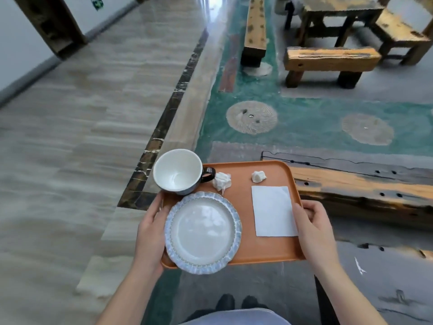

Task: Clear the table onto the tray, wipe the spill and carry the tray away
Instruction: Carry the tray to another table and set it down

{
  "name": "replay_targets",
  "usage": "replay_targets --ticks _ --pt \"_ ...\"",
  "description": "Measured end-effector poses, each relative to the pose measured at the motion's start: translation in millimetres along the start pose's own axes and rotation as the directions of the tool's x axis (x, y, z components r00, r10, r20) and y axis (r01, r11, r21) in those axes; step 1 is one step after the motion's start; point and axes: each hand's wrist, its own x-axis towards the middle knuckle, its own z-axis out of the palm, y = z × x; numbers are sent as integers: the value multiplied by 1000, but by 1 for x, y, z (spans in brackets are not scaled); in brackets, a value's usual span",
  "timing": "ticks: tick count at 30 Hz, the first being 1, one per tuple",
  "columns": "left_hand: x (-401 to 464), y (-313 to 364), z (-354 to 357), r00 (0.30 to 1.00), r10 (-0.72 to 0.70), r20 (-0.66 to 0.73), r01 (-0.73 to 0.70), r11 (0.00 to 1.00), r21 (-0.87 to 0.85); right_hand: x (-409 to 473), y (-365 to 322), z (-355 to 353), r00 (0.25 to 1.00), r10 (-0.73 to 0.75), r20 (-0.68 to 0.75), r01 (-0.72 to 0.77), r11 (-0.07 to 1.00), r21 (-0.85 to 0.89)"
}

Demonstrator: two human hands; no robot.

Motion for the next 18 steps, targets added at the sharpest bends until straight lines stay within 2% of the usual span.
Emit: replay_targets --ticks 7,13,18 --pt "-5 -1 13 997 23 -70 -26 999 -34 32 -15 -8 983 63 173 -34 985 -168" --pt "9 0 32 998 15 -62 -16 1000 -10 47 -15 -14 991 49 121 -34 991 -127" --pt "31 11 50 1000 18 -20 -17 999 27 69 -17 -18 985 60 160 -43 994 -104"
